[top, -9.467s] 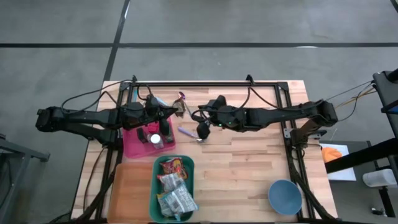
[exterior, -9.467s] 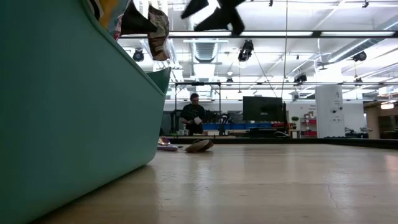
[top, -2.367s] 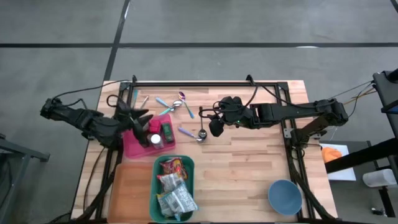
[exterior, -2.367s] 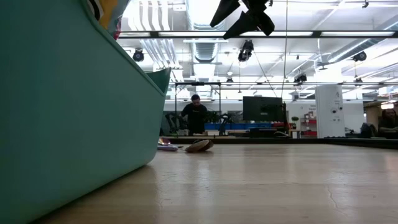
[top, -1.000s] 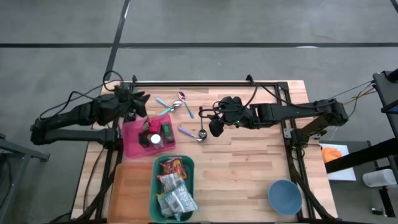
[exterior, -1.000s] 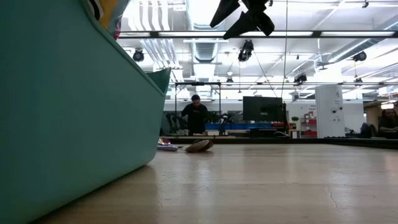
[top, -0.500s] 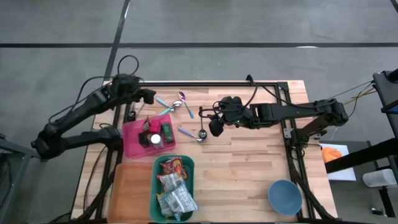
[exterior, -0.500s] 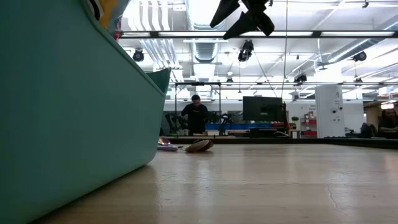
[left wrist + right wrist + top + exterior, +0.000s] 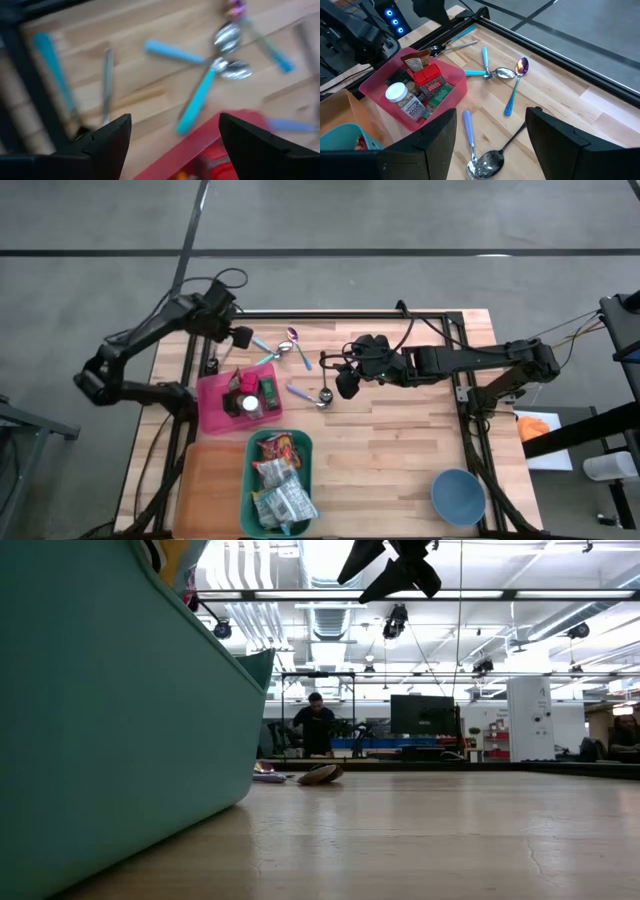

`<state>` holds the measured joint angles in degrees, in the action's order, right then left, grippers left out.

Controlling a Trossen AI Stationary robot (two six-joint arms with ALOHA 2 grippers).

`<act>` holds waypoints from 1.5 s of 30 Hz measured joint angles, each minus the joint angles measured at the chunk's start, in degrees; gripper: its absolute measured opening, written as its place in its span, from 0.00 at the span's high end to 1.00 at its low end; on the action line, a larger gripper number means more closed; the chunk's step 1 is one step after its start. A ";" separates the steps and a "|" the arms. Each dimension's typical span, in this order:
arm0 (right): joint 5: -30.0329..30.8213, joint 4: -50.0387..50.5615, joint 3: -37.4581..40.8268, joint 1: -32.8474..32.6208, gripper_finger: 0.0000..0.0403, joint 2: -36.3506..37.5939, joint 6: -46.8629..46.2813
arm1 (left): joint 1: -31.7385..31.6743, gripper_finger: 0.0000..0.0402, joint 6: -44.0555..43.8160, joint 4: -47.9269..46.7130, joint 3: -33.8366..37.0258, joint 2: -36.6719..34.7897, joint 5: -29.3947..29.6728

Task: Pick & Place Food Item
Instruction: Put the blue and black spoon into the orange bin

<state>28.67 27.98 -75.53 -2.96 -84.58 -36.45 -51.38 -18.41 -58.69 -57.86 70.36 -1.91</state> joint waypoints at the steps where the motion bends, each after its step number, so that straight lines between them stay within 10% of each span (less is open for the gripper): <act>1: -0.02 0.01 0.00 0.00 0.42 0.00 0.00 | 0.02 0.25 -0.18 -2.79 -1.88 1.81 1.51; 21: -0.15 0.09 0.00 -0.02 0.42 0.09 0.00 | 0.00 0.25 -0.94 -9.30 -7.32 22.92 13.53; 45: 0.04 1.84 0.33 2.51 0.42 0.09 0.46 | -2.98 0.25 8.15 8.05 5.03 24.73 13.31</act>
<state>28.70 29.82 -75.20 -0.46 -84.49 -35.99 -54.35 -10.26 -50.65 -52.84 95.10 11.39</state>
